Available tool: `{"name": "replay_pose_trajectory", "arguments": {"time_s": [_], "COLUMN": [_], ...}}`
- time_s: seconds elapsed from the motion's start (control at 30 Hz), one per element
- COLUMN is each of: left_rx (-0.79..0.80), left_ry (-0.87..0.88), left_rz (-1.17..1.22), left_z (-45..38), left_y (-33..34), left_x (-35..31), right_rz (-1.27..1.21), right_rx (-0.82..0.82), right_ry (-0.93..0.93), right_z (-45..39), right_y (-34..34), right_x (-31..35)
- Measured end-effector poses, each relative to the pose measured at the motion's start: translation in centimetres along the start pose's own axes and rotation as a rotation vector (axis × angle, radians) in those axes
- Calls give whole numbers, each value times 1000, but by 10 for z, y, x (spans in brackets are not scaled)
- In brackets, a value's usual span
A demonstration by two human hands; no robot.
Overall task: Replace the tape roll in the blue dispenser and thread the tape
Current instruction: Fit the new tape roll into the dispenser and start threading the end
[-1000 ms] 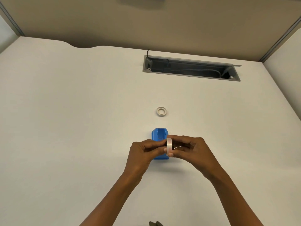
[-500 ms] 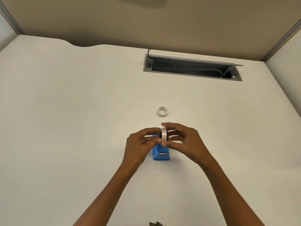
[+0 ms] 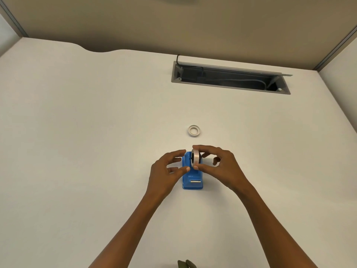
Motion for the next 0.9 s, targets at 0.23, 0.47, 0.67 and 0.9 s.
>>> {"name": "replay_pose_trajectory", "arguments": {"time_s": [0.23, 0.47, 0.67, 0.9], "left_rx": [-11, -10, -12, -16], "left_ry": [14, 16, 44, 129], "left_rz": [-10, 7, 6, -58], "left_z": [-3, -4, -4, -3], "left_y": [2, 3, 3, 4], "left_x": [0, 2, 3, 1], "right_rz": [15, 41, 51, 43], "right_rx": [31, 38, 56, 71], "right_ry": [-11, -1, -14, -14], "right_z": [-4, -5, -6, -5], "right_y": [4, 8, 12, 14], "right_x": [-1, -9, -12, -16]}}
Point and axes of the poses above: each hand's wrist, its own z-axis away from the middle knuckle, its own y-axis out of the palm, x = y × z, the point moved 6 cm from there along -z, towards the middle knuckle, and after that the axes turned 11 degrees about -y, right-handed, at the moved point
